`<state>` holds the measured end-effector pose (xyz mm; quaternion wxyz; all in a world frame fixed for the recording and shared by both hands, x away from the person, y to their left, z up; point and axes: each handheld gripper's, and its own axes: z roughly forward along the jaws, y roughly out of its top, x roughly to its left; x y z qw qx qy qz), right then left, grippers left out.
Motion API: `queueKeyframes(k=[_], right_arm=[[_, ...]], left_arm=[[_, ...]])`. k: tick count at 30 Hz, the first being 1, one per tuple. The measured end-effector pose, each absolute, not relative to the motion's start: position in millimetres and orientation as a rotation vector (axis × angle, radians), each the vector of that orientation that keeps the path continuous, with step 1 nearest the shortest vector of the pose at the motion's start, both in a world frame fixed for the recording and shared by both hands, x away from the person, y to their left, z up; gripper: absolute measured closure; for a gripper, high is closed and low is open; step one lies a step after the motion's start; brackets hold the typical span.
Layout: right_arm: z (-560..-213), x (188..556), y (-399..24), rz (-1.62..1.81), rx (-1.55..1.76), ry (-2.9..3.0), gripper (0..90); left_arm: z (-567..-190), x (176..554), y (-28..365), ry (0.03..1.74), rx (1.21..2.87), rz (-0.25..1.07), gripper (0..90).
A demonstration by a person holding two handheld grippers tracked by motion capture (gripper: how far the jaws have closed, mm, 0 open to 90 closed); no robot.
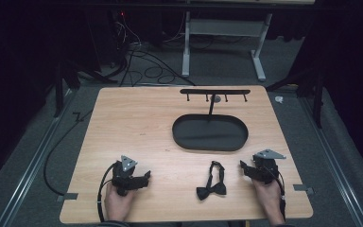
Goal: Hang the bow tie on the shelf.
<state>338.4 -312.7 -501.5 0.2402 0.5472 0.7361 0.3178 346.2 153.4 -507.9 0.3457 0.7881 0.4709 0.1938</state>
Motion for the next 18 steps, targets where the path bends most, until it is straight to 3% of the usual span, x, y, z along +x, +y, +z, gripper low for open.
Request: queueKeyframes(k=[9,18], right_arm=[[-500,330,-311,0.925,1.497,2.015,52.6],[-487,317,-304,0.981,1.443,2.034,56.6]], left_arm=[[-508,346,153,1.223,2.046,0.503,15.3],[-508,346,153,1.224,2.044,0.502,15.3]])
